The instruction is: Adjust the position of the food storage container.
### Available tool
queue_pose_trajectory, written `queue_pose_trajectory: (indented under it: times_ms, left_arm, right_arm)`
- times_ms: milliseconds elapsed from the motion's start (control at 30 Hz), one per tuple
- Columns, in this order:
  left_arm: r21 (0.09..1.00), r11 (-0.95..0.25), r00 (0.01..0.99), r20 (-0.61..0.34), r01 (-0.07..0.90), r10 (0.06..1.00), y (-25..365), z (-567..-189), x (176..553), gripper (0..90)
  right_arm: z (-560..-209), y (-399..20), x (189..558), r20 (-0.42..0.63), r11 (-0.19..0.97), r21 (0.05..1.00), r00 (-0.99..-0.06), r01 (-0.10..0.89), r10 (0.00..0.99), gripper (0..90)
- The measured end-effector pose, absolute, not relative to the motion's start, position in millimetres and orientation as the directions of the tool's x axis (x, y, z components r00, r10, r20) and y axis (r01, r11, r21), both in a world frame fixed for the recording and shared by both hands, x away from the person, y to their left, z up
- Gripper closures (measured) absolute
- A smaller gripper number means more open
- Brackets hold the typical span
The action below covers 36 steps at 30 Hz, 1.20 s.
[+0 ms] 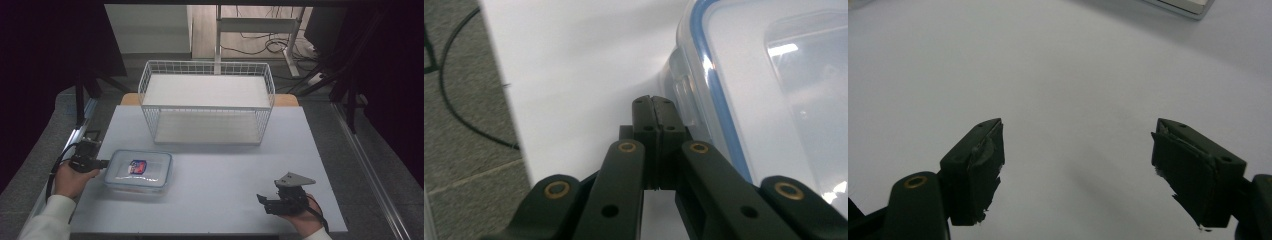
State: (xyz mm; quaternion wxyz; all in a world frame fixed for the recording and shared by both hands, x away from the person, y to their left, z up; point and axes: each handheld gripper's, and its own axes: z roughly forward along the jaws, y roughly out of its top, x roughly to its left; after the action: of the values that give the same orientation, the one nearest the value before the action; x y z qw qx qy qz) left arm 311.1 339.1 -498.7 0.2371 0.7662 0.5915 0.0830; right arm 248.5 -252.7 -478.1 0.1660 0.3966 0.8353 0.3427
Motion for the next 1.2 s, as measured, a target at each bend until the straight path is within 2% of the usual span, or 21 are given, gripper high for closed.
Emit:
queue_pose_trajectory:
  times_ms: [500,1200]
  left_arm:
    - [0.458,-0.29,0.407,-0.179,0.84,0.896,282,-497,309,90.0]
    - [0.467,-0.313,0.457,-0.232,0.827,0.859,249,-498,293,90.0]
  right_arm:
    - [-477,-253,248,-0.003,0.449,0.706,-0.631,0.548,0.776,20.9]
    - [-478,-252,248,-0.004,0.449,0.706,-0.631,0.547,0.776,20.9]
